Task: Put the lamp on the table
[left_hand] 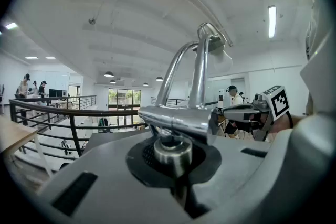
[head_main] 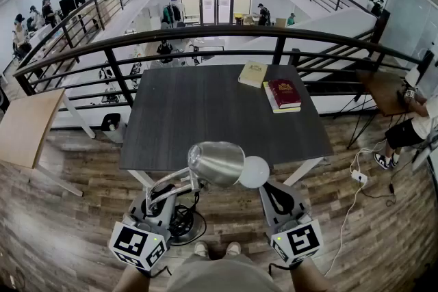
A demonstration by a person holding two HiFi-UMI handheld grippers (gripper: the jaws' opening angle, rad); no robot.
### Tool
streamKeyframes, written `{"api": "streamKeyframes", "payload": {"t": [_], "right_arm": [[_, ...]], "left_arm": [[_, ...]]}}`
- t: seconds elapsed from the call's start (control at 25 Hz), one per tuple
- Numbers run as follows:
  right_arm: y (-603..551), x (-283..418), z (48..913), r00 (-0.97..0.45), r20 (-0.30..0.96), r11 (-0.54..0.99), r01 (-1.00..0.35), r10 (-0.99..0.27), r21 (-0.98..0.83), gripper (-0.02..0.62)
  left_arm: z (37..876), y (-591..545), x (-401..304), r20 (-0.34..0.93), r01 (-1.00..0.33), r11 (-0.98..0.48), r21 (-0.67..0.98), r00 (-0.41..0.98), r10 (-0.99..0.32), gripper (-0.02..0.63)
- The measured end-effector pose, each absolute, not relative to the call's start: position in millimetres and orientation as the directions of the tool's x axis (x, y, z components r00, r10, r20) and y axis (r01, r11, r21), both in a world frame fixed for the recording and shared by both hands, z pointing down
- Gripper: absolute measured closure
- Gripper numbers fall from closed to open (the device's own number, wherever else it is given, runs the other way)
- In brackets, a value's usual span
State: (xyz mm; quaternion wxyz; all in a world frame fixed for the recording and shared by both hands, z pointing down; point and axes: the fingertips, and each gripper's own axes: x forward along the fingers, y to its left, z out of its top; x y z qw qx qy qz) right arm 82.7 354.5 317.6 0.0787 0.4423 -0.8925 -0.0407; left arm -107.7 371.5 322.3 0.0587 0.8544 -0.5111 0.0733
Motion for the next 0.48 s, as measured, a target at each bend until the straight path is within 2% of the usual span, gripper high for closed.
{"api": "streamKeyframes", "payload": {"t": [0.48], "right_arm": [[342, 80, 323, -0.595, 0.097, 0.603, -0.789, -0.798, 0.117, 0.597]], "left_arm": [[330, 358, -108, 0.188, -0.876, -0.479, 0.047, 0.479, -0.857, 0.603]]}}
